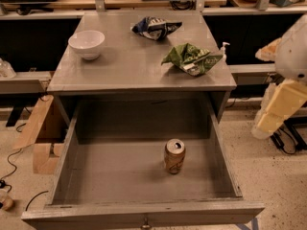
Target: Pick orange can from top drawer and place on counter
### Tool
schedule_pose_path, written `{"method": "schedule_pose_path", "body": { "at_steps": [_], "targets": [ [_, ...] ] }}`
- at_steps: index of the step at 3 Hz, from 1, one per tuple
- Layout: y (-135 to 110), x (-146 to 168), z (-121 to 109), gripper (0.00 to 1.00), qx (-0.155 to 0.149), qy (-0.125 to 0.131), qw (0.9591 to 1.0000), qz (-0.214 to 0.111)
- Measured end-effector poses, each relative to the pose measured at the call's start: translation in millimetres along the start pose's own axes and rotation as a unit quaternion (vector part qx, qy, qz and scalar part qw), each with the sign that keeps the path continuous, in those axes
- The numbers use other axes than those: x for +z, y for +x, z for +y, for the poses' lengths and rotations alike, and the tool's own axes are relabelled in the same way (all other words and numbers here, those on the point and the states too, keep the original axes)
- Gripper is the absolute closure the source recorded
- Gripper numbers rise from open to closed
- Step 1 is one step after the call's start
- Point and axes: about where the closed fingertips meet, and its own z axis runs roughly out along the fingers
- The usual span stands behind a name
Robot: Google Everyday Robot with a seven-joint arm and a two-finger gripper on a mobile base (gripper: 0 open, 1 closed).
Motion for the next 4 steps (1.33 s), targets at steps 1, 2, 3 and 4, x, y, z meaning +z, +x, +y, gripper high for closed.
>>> {"method": "schedule_pose_path", "body": {
  "at_steps": [1,2,3,4],
  "targets": [
    [13.8,53.7,24.8,0.00,0.027,-0.021,0.9967,-0.074],
    [21.2,143.1,52.2,0.00,0.052,-0.041,0.9754,-0.210],
    [-4.0,175.8,47.4,0.00,0.063,-0.023,0.9426,-0.327],
    [-27.2,194.0,40.5,0.00,0.059,-0.007,0.9074,-0.416]
  ]
}}
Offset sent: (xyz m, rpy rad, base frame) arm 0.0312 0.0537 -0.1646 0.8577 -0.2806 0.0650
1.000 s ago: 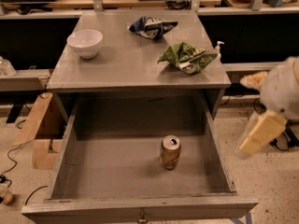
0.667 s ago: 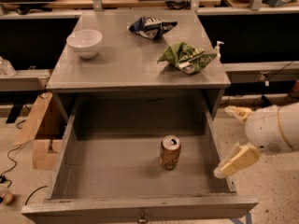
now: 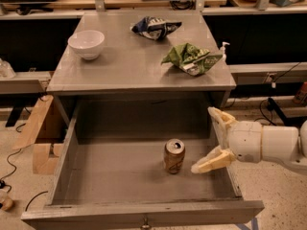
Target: Pick orange can from top drawer and place on counter
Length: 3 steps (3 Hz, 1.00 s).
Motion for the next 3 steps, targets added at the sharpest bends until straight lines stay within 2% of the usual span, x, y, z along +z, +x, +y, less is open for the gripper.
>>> {"method": "schedule_pose_path", "body": {
  "at_steps": [1,2,3],
  "targets": [
    [1.1,7.6,2.4,0.00,-0.006,-0.007,0.9999,-0.011],
    [10.5,20.8,5.3,0.00,-0.001,-0.017,0.9999,0.000],
    [48.3,78.1,14.4,0.00,0.004,-0.069,0.9975,0.015]
  ]
}}
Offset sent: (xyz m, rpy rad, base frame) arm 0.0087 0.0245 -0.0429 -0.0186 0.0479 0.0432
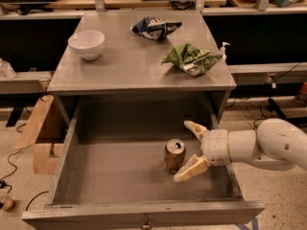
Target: Pick orange can from top drawer and place on counter
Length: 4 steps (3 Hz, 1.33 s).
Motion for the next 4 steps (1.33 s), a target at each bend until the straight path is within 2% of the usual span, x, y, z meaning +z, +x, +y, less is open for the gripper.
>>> {"method": "schedule_pose_path", "body": {
  "at_steps": [1,2,4],
  "targets": [
    [19.1,44.9,-2.1,0.00,-0.008,-0.047,0.9987,0.020],
    [30.7,72.1,-1.1,0.18,-0.015,-0.075,0.9964,0.036],
    [28.7,76.9,-1.3,0.65,-0.018,-0.082,0.9957,0.040]
  ]
}}
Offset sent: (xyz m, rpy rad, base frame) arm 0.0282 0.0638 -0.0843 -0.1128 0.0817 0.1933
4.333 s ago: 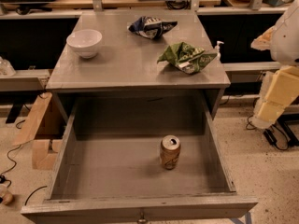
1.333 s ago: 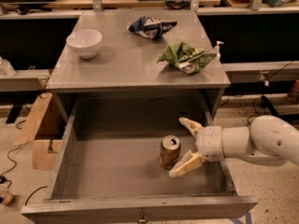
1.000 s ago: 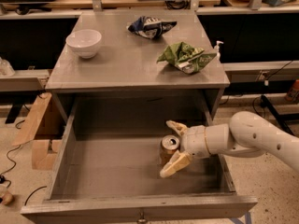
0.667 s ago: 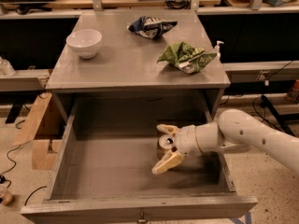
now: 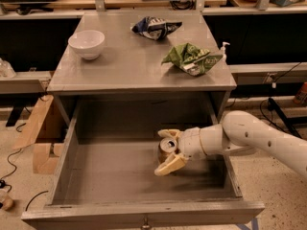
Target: Pick orange can from top drawer and place on counter
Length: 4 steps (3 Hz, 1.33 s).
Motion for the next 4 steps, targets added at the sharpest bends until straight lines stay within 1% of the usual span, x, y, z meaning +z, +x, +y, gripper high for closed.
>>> {"method": "schedule_pose_path", "body": {
  "at_steps": [1,2,4],
  "targets": [
    [-0.7,-0.4,0.0,0.87,0.000,0.000,1.0000,0.000],
    [-0.7,-0.4,0.0,1.00,0.000,0.000,1.0000,0.000],
    [-1.3,-0.7,-0.1,1.00,0.000,0.000,1.0000,0.000]
  ]
}}
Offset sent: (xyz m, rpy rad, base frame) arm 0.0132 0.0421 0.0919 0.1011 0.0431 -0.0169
